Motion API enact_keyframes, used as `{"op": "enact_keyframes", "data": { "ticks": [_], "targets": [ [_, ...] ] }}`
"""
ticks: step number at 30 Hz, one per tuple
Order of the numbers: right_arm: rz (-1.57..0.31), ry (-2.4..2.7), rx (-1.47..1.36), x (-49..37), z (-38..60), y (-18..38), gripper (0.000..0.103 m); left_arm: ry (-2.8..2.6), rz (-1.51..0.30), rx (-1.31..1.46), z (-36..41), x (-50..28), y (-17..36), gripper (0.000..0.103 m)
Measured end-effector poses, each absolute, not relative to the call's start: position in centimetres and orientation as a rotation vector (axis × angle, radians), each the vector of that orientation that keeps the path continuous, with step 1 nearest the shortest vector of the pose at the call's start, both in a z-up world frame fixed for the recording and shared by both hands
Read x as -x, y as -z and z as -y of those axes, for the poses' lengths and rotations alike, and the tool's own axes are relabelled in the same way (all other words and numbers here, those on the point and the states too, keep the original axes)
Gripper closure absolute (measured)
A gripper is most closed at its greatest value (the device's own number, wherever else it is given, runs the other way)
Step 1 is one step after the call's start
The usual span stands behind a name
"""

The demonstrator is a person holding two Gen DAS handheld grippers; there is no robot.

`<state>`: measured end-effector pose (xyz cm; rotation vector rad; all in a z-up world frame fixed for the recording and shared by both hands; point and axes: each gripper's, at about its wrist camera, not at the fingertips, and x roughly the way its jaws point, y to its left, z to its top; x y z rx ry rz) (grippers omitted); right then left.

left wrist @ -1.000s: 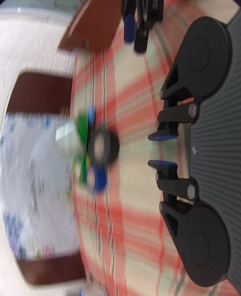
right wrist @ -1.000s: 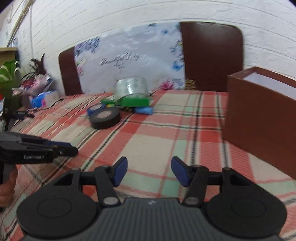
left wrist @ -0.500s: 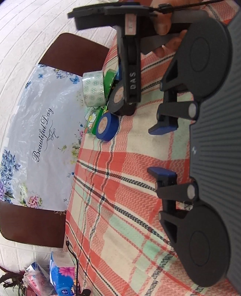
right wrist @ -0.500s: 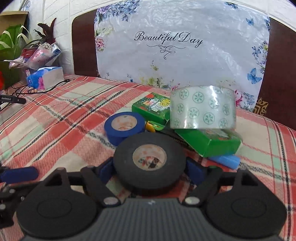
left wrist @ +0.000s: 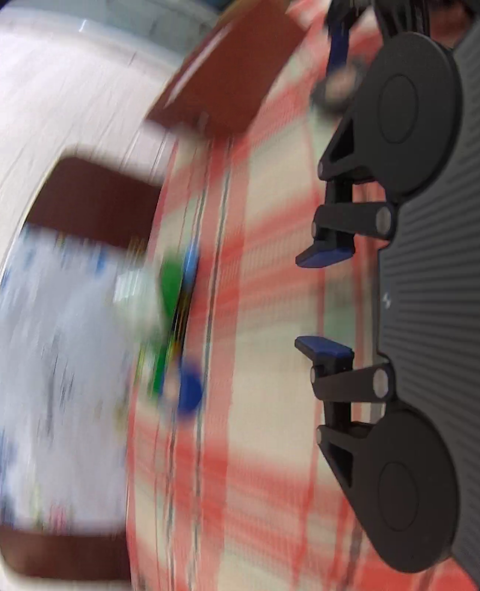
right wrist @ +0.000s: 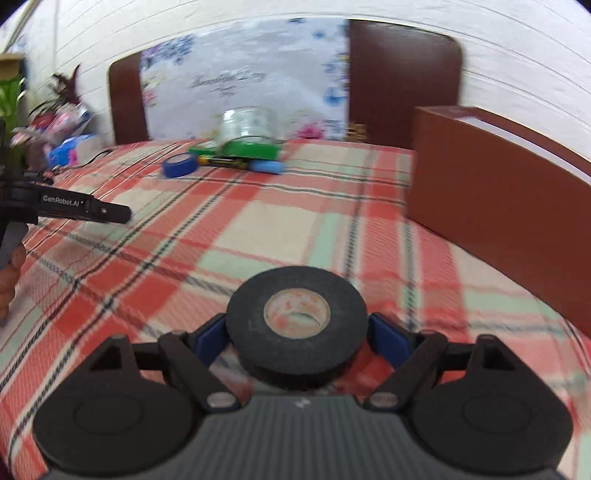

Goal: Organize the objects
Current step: 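Reach the right gripper to the black tape roll and grasp it, then carry the black tape into the brown box and release it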

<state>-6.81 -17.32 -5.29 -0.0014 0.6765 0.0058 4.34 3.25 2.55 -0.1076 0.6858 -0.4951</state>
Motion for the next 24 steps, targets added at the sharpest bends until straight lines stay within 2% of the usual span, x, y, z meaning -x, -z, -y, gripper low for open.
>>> {"op": "enact_keyframes", "data": {
  "ticks": [4,7,9,13,16,20,24],
  "targets": [
    [-0.663,-0.002,0.023,7.9,17.1,5.4,0.021,0.746,-0.785,0.066,4.6,-2.9,-4.3,0.061],
    [-0.648,-0.007,0.046,8.1,16.8,5.6,0.023,0.785,-0.890,-0.050,8.8,-2.5,-3.6,0.061],
    [-0.649,-0.018,0.028,8.0,16.9,5.7,0.025,0.746,-0.910,-0.120,10.1,-2.6,-2.6,0.063],
    [-0.629,-0.015,0.049,8.1,16.6,5.7,0.028,0.697,-0.944,-0.041,9.9,-3.5,-3.0,0.071],
    [-0.545,0.009,0.016,8.6,17.5,4.2,0.028,0.713,-0.861,-0.058,11.3,-3.7,-6.4,0.071],
    [-0.367,0.113,0.118,7.8,19.4,0.5,0.028,0.759,-0.718,-0.048,14.5,-5.6,-11.5,0.072],
    [-0.269,0.206,0.139,5.4,22.8,-2.5,0.028,0.775,-0.619,-0.046,18.8,-8.5,-14.3,0.072]
  ]
}}
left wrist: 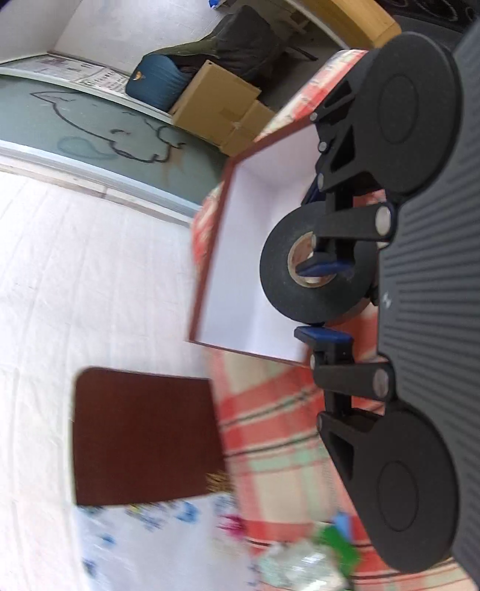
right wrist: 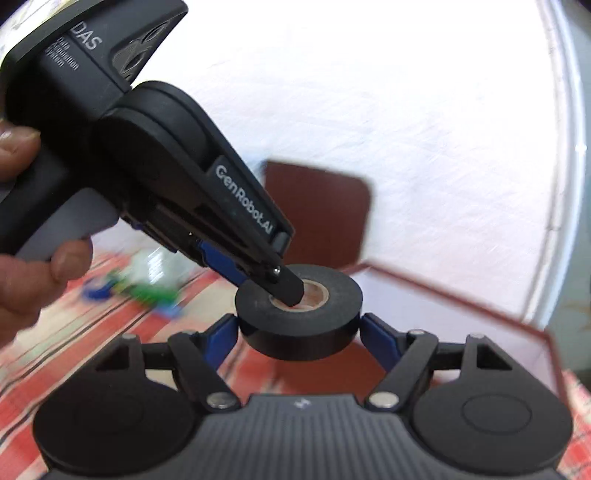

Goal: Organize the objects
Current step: 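Carry the black tape into the brown box and release it, then reach the right gripper to the clear packing tape roll and grasp it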

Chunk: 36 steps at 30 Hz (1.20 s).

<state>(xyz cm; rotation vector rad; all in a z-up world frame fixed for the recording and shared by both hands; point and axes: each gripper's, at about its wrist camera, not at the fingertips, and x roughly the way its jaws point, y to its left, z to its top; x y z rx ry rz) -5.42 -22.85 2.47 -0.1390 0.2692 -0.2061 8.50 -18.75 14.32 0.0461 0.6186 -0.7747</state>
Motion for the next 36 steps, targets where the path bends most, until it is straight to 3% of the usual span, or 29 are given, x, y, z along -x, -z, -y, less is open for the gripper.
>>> {"op": "enact_keyframes", "data": {
  "ticks": [10,13,15,25,29,32,35,36],
  "targets": [
    [-0.378,0.259,0.033,-2.9,30.4,-2.2,0.028,0.716,-0.635,-0.055,24.6,-14.4,-12.3,0.072],
    [-0.376,0.272,0.032,-3.7,31.0,-1.1,0.021,0.722,-0.654,-0.068,24.4,-14.4,-11.8,0.072],
    [-0.358,0.272,0.009,-2.8,30.6,-0.9,0.025,0.749,-0.638,-0.076,23.5,-13.5,-11.9,0.072],
    [-0.189,0.262,-0.044,6.5,25.1,-0.4,0.025,0.759,-0.576,0.027,12.6,-7.3,-10.7,0.071],
    [-0.324,0.139,-0.074,5.5,22.5,1.5,0.027,0.610,-0.679,-0.016,7.7,-7.0,-6.0,0.071],
    [-0.454,0.056,-0.103,3.7,20.7,3.3,0.036,0.469,-0.750,-0.050,3.4,-7.3,-2.3,0.071],
    [-0.525,-0.012,-0.075,1.7,18.4,4.0,0.036,0.364,-0.646,-0.104,-1.0,-6.5,-1.5,0.073],
    [-0.535,-0.030,-0.052,1.1,17.6,4.1,0.036,0.281,-0.612,-0.156,-2.2,-6.6,-1.1,0.068]
  ]
}}
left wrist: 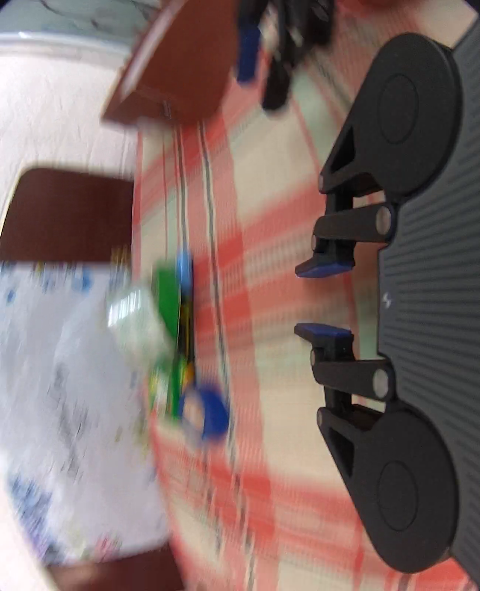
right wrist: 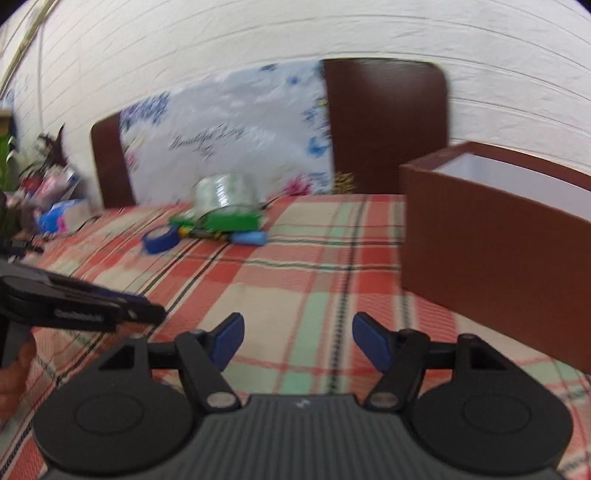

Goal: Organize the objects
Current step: 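Reach the right gripper to the clear packing tape roll and grasp it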

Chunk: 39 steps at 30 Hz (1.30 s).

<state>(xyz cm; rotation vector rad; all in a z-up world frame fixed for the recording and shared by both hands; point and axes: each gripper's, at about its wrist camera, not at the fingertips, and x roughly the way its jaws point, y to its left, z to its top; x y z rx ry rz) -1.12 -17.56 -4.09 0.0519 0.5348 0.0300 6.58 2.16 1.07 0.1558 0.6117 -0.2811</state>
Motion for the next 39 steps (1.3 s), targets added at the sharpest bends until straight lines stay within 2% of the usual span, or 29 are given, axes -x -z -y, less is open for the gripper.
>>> {"op": "enact_keyframes", "data": {
  "ticks": [1,2,3,5,9,11,14,15,16,18,19,22,25,29,33,36,39],
  "targets": [
    [-0.541,-0.053,-0.032,0.6,16.6,4.0,0.036,0.216,-0.572,-0.181,-3.4,-6.6,-0.5,0.056],
    [-0.542,-0.078,-0.023,-0.5,16.0,3.8,0.036,0.185,-0.551,-0.148,-5.1,-6.8,0.0,0.051],
    [-0.535,-0.103,-0.024,-1.8,15.4,3.3,0.035,0.209,-0.567,-0.010,-7.4,-7.4,0.1,0.050],
    [-0.510,-0.149,-0.031,-4.6,14.3,2.0,0.030,0.201,-0.560,0.135,-9.8,-8.0,0.2,0.055],
    [-0.469,-0.187,-0.038,-12.1,12.1,-0.9,0.030,0.191,-0.545,0.103,-9.1,-8.1,0.1,0.053],
    [-0.481,-0.232,0.044,-15.7,10.4,-1.5,0.026,0.199,-0.543,0.121,-9.6,-7.8,0.1,0.052],
    [-0.533,-0.314,0.256,-19.2,7.3,-1.0,0.026,0.218,-0.540,0.171,-10.2,-7.5,0.6,0.051],
    [-0.575,-0.325,0.344,-19.9,6.1,-0.4,0.031,0.222,-0.539,0.184,-10.4,-7.6,0.7,0.051],
    [-0.612,-0.314,0.444,-20.2,5.0,0.4,0.046,0.226,-0.538,0.195,-10.5,-7.6,0.7,0.051],
    [-0.658,-0.312,0.562,-19.7,4.1,1.4,0.068,0.232,-0.537,0.216,-10.7,-7.7,0.8,0.050],
    [-0.685,-0.331,0.569,-19.1,4.3,1.6,0.086,0.235,-0.536,0.224,-10.8,-7.7,0.8,0.050],
    [-0.692,-0.290,0.593,-16.0,5.3,2.4,0.089,0.239,-0.536,0.237,-10.9,-7.8,0.8,0.050],
    [-0.665,-0.277,0.465,-11.6,7.4,1.3,0.091,0.238,-0.537,0.233,-10.8,-7.8,0.7,0.050],
    [-0.635,-0.291,0.453,-5.2,8.1,0.3,0.092,0.233,-0.541,0.208,-10.5,-7.7,0.7,0.049],
    [-0.670,-0.308,0.498,-1.0,6.9,2.4,0.087,0.221,-0.555,0.136,-9.4,-7.5,0.4,0.044],
    [-0.625,-0.278,0.483,1.2,6.5,3.3,0.059,0.207,-0.591,0.095,-8.8,-7.2,-0.2,0.044],
    [-0.575,-0.260,0.419,3.4,7.3,2.9,0.048,0.288,-0.634,0.221,-8.8,-5.9,-1.6,0.044]
  ]
}}
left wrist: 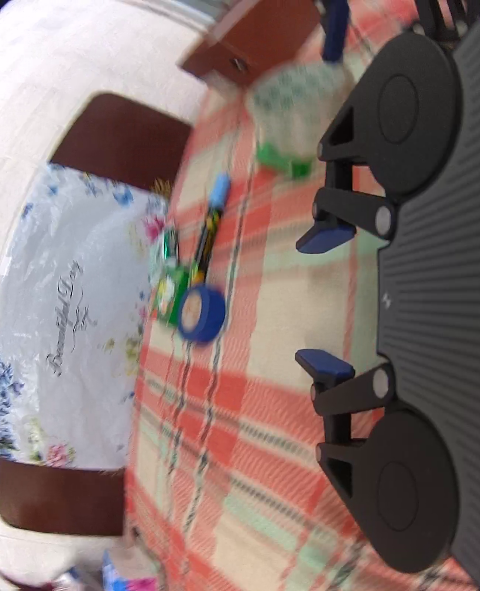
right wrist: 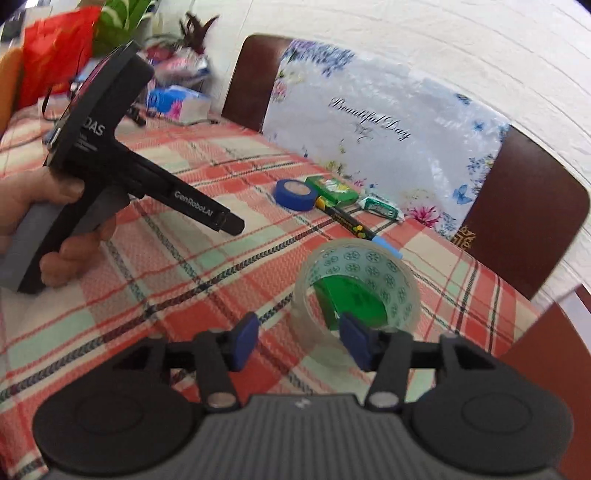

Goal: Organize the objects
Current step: 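Reach the right gripper to the clear packing tape roll and grasp it, then carry the clear tape roll into the brown box and release it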

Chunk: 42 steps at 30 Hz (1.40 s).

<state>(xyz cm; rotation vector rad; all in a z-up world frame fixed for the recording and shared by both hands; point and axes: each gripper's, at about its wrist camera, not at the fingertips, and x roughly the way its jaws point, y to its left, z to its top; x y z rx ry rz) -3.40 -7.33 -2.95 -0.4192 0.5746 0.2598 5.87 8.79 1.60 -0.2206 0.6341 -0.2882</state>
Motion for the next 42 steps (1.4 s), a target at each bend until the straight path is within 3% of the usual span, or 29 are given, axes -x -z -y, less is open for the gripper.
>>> {"op": "enact_keyframes", "data": {
  "ticks": [3,6,9,12,14,15,21,27,30,36,42],
  "targets": [
    [-0.533,-0.220,0.362,5.0,8.9,2.6,0.043,0.410,-0.625,0.236,-6.6,-4.8,-3.8,0.044],
    [-0.526,-0.170,0.271,4.9,10.9,2.5,0.006,0.501,-0.611,0.182,-3.4,-4.5,-5.5,0.044],
    [-0.552,-0.188,0.222,3.8,11.7,2.9,0.007,0.500,-0.679,0.119,-0.6,-5.7,-5.3,0.046],
    [-0.564,-0.198,0.195,1.8,11.5,3.6,0.006,0.443,-0.804,0.077,0.9,-7.8,-3.4,0.076],
    [-0.572,-0.188,0.216,0.3,10.9,4.4,0.005,0.427,-0.844,0.098,0.7,-8.4,-2.6,0.083],
    [-0.584,-0.215,0.214,-0.5,10.7,4.8,0.011,0.414,-0.845,0.095,0.5,-8.4,-2.8,0.083],
    [-0.443,-0.167,0.217,1.4,10.4,0.3,0.012,0.469,-0.712,0.103,1.2,-7.4,-9.6,0.083],
    [-0.256,0.037,0.294,4.7,15.7,-8.3,0.012,0.658,-0.521,0.024,9.7,-6.5,-18.3,0.083],
    [-0.217,0.152,0.320,6.4,20.4,-11.2,0.012,0.763,-0.489,-0.020,16.1,-6.9,-20.2,0.082],
    [-0.306,0.287,0.205,7.9,31.2,-9.1,0.012,0.870,-0.602,-0.065,27.5,-8.9,-16.1,0.082],
    [-0.442,0.323,0.068,7.0,37.2,-3.9,0.011,0.868,-0.723,-0.109,32.5,-10.5,-11.2,0.082]
  ]
}}
